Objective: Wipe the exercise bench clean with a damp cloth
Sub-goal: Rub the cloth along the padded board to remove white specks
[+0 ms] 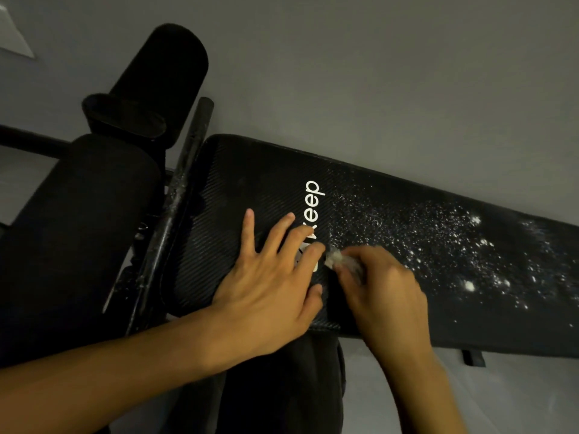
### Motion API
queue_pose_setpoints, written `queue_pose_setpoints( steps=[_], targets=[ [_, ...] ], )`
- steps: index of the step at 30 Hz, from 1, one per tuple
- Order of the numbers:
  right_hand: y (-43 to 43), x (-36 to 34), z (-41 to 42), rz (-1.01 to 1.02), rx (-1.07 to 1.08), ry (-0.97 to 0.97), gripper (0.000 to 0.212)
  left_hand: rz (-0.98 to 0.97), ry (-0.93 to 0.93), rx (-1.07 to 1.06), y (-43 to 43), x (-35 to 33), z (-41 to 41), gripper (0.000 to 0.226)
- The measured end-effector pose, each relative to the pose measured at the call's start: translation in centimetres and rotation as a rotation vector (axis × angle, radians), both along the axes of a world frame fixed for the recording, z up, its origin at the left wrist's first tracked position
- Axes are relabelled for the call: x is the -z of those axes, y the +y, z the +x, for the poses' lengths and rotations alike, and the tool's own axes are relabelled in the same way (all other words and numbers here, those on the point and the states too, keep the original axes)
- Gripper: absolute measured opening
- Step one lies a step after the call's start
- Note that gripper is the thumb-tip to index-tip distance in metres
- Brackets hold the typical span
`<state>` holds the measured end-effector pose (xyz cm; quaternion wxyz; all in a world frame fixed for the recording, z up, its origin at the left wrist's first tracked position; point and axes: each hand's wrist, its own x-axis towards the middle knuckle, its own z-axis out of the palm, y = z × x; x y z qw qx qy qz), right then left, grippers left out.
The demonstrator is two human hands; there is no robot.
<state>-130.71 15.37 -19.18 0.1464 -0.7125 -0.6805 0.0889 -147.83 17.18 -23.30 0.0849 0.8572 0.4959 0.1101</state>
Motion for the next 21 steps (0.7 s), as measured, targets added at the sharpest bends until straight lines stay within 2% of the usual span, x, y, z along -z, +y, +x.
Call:
queue_pose_setpoints(
  steps=[8,14,21],
  targets=[
    [-0.5,-0.2,-0.2,-0.02,0.0,0.008,0.014,0.009,-0.006,-0.004,-0.1,0.1,-0.1,0.057],
    [4.5,0.0,-0.7,0.035,-0.02,-0.03,0.018,0.003,0.006,-0.008,0.0,0.1,0.0,0.06],
    [2.2,-0.4,-0.6,-0.019,-0.007,-0.038,0.018,0.021,0.001,-0.014,-0.1,0.3,0.1,0.06]
  ],
)
